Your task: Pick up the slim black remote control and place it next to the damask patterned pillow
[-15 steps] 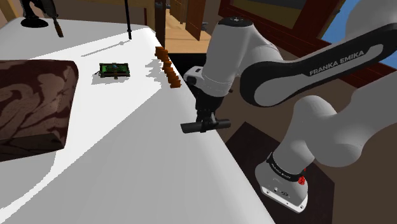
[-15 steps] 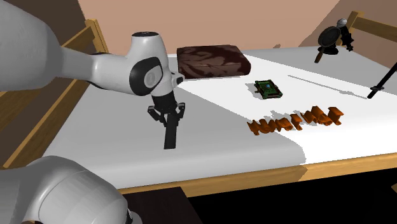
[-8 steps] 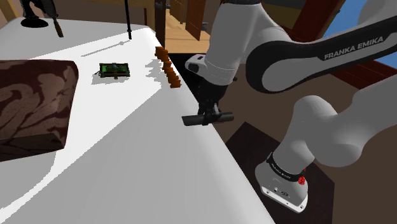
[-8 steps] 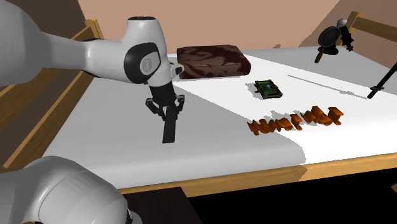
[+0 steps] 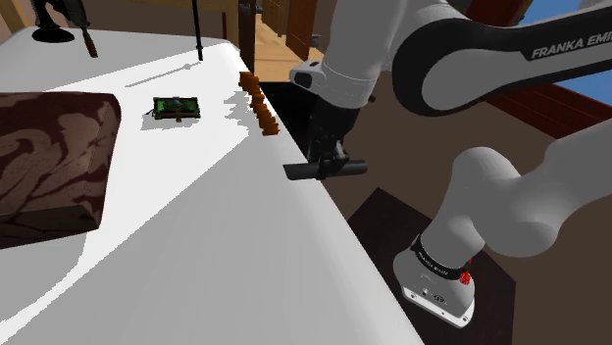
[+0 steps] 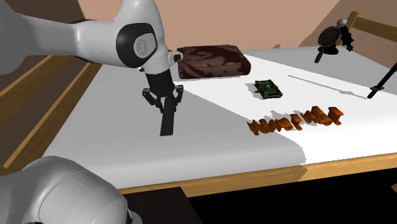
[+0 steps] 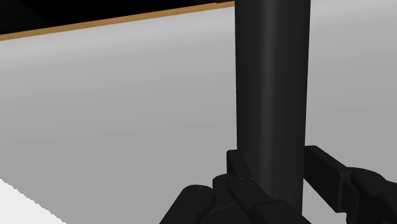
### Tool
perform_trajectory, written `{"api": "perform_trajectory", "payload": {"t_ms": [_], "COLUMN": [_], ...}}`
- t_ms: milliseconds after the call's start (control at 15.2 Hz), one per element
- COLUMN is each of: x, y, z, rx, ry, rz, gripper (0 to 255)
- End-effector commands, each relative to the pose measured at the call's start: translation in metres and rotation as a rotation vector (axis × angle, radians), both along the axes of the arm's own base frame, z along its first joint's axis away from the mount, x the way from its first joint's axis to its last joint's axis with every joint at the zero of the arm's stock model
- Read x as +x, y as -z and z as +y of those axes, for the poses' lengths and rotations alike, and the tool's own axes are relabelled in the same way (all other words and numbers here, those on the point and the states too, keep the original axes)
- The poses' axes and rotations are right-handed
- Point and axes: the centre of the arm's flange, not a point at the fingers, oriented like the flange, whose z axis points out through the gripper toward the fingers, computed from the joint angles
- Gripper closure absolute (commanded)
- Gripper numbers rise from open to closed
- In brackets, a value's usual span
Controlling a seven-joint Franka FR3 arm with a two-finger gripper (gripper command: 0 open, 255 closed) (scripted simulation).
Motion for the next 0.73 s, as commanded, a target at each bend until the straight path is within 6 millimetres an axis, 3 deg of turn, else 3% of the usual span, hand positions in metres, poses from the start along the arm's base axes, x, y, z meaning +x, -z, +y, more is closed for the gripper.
{"api": "perform_trajectory", "payload": {"t_ms": [0, 594, 660], "x": [0.001, 0.001, 0.007], "y": [-0.01, -0.057, -0.057], "z": [0.0, 0.0, 0.011], "rx": [0.0, 0.0, 0.0], "ry": [0.0, 0.0, 0.0], "rz": [0.0, 0.0, 0.0], "gripper": [255, 255, 255]}}
